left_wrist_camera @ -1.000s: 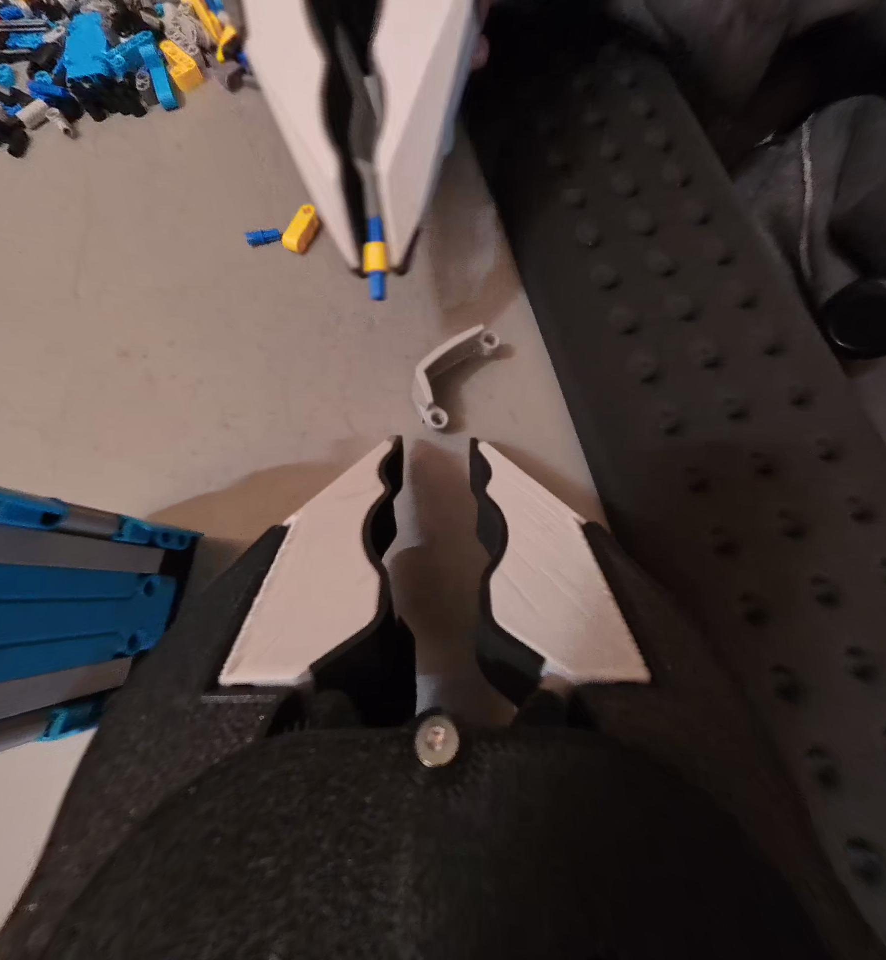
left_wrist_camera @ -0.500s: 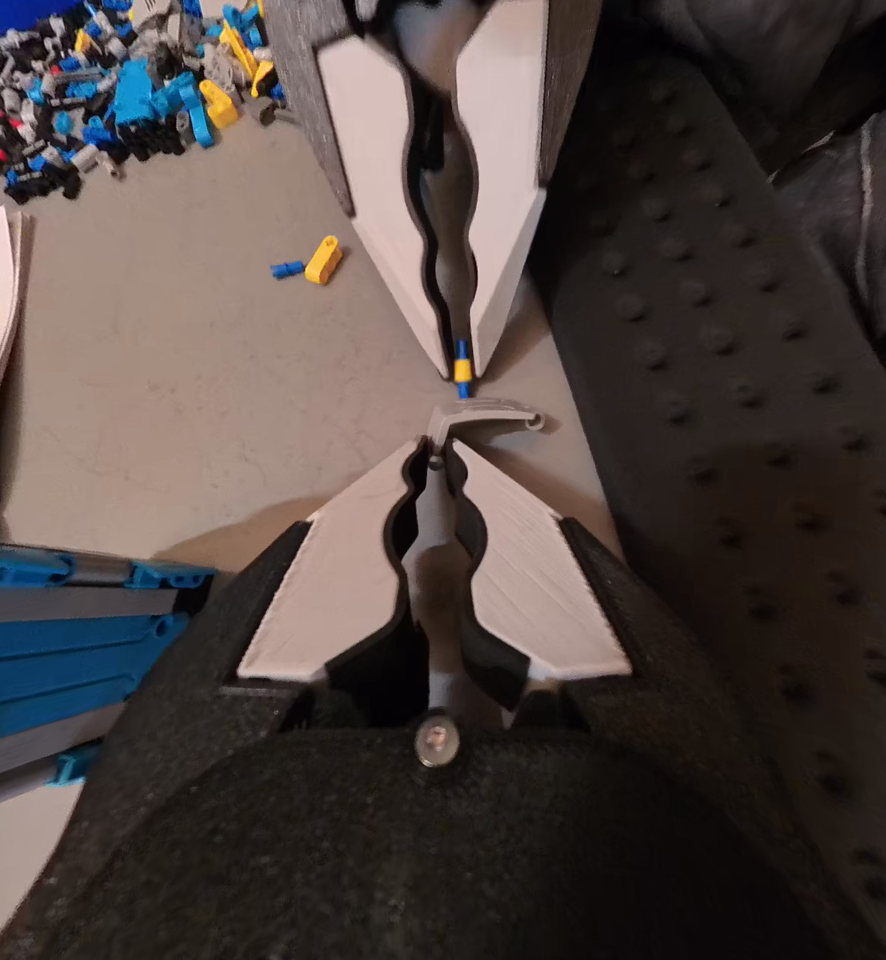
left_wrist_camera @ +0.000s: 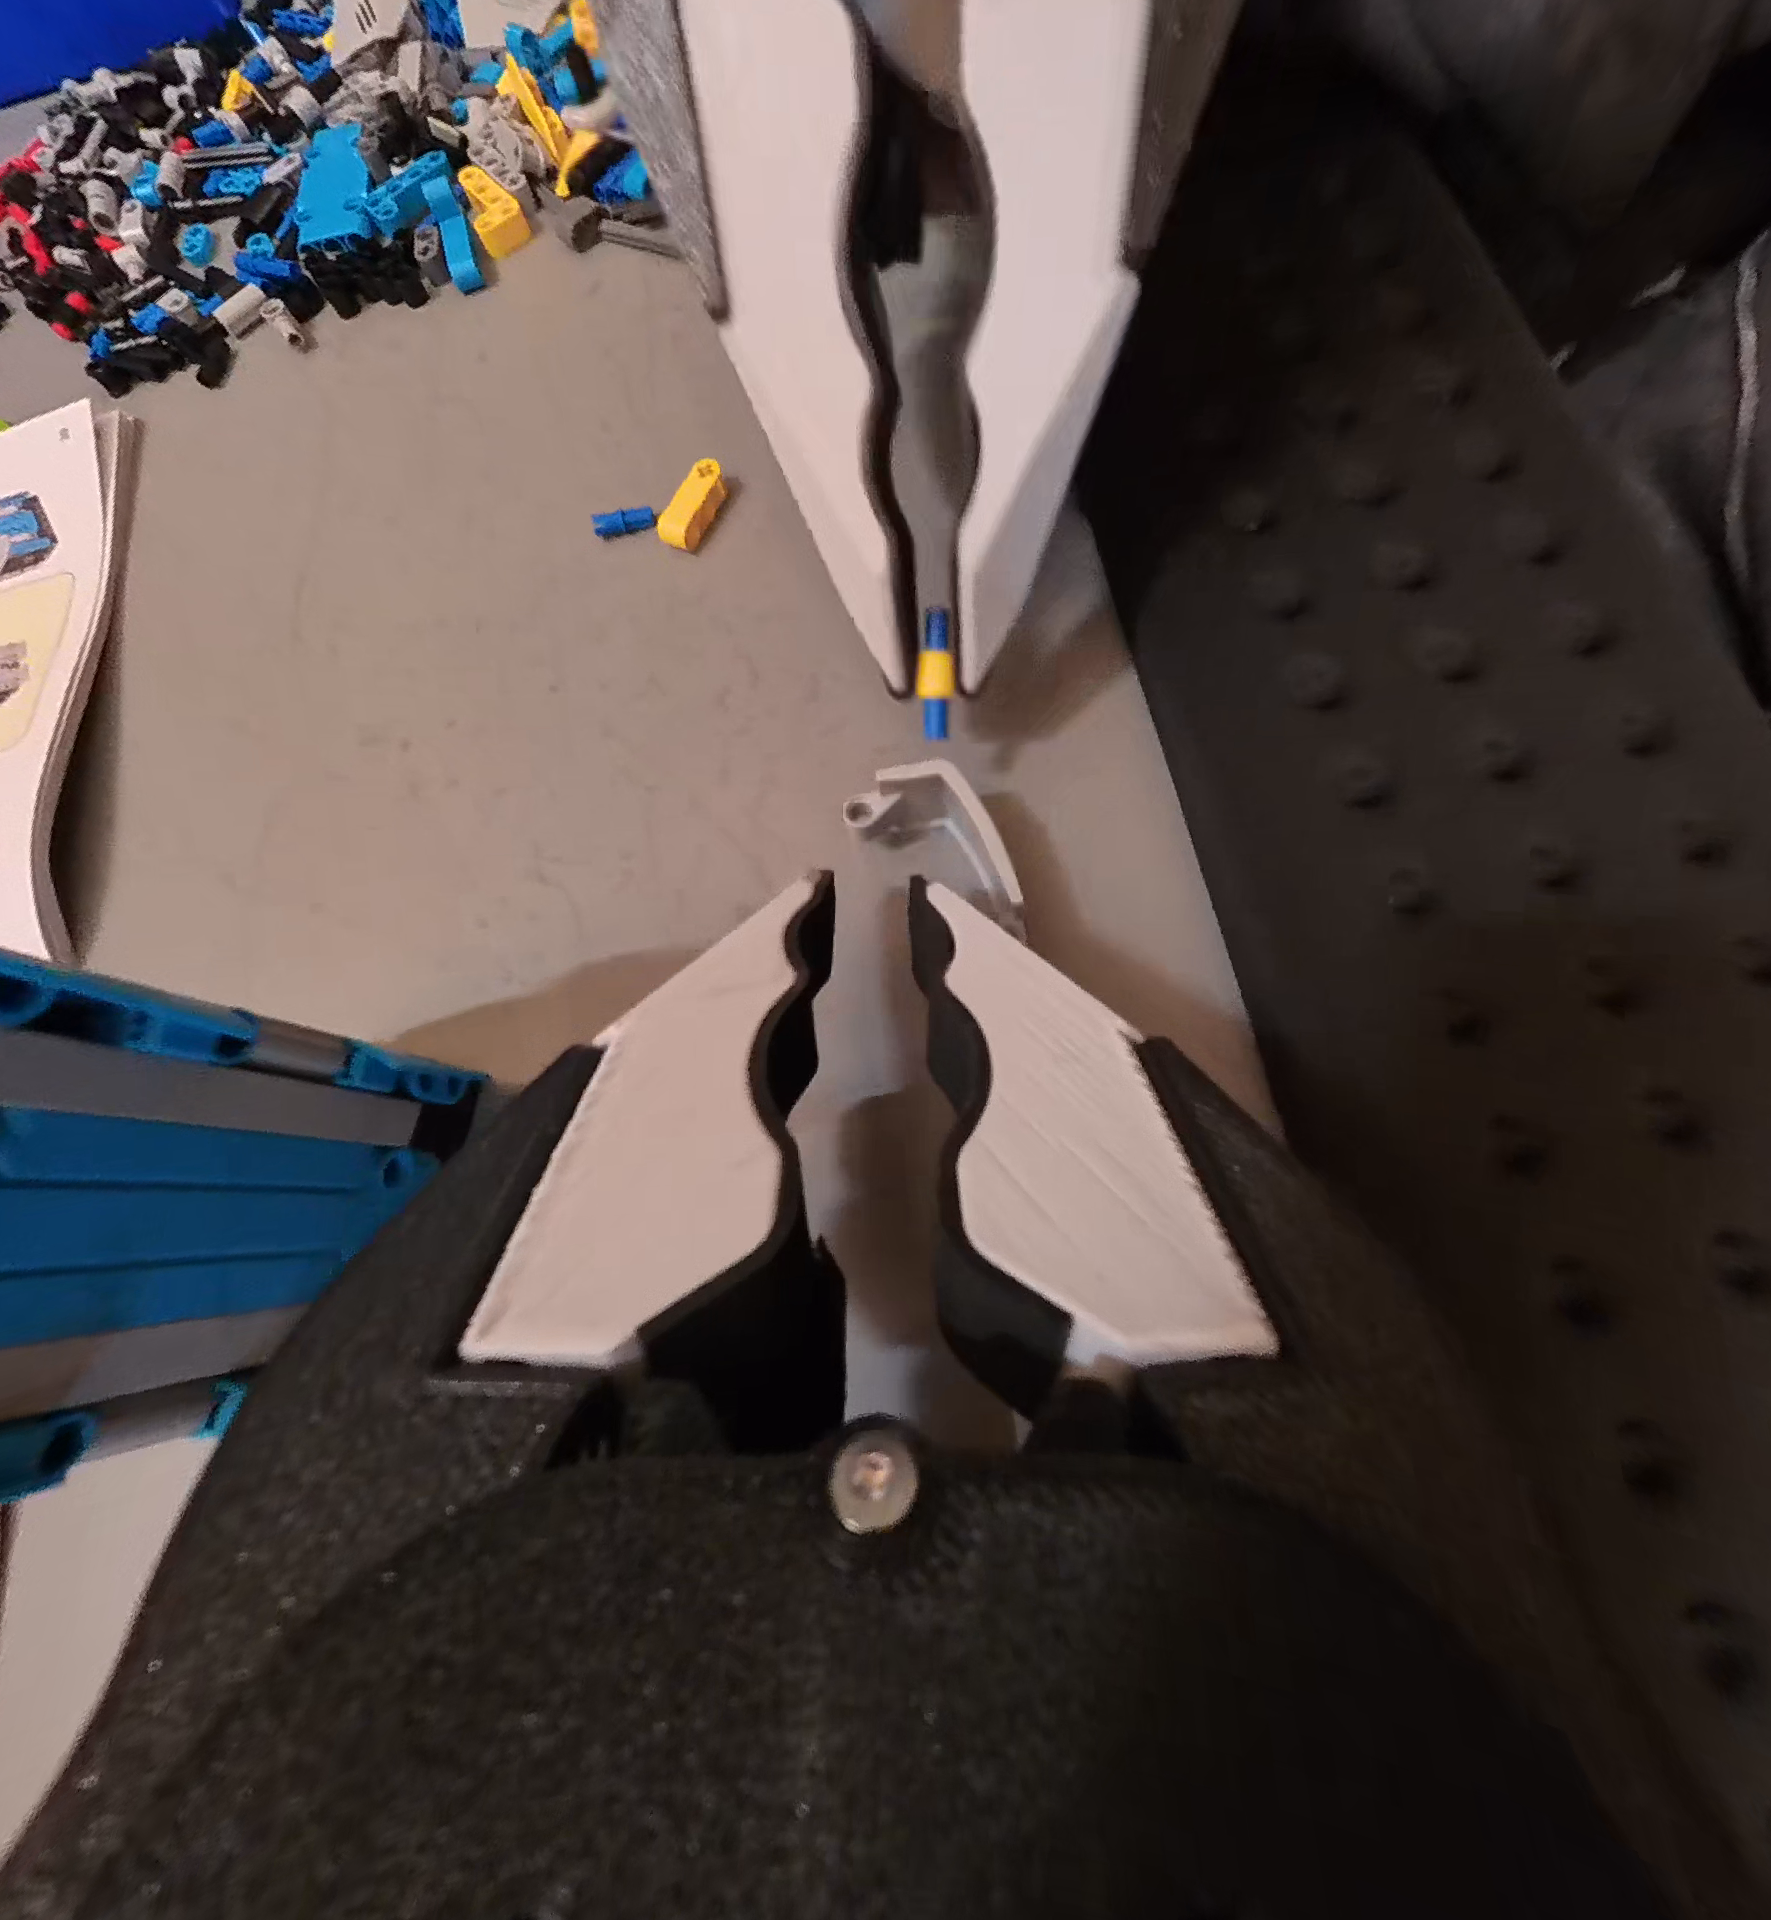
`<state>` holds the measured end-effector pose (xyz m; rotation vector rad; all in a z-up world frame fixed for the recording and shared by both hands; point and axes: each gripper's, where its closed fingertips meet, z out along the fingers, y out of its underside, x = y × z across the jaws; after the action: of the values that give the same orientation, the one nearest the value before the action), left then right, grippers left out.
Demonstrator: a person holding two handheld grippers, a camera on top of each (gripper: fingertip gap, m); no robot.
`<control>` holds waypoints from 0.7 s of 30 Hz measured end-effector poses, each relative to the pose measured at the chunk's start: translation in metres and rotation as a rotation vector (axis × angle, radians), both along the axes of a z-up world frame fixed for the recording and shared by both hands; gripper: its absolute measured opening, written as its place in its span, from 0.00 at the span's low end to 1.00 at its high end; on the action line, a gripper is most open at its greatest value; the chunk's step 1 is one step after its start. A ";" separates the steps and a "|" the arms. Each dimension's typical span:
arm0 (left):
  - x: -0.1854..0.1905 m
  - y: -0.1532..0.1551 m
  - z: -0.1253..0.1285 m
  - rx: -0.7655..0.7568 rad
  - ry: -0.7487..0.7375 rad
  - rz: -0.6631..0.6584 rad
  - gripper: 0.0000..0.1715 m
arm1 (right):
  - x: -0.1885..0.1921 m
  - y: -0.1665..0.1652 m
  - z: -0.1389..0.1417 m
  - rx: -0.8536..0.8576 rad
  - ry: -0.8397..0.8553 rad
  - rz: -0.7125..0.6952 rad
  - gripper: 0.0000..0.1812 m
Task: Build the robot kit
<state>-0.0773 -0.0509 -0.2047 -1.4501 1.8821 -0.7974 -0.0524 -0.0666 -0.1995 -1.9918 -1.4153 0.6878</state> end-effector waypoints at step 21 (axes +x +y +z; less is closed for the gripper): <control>-0.005 -0.011 0.002 0.042 -0.042 0.020 0.18 | -0.018 0.016 0.013 0.152 0.129 -0.043 0.04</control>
<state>-0.0828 -0.0617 -0.2022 -1.4135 1.8399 -0.7681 -0.0704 -0.0507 -0.1868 -1.8223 -1.3053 0.6568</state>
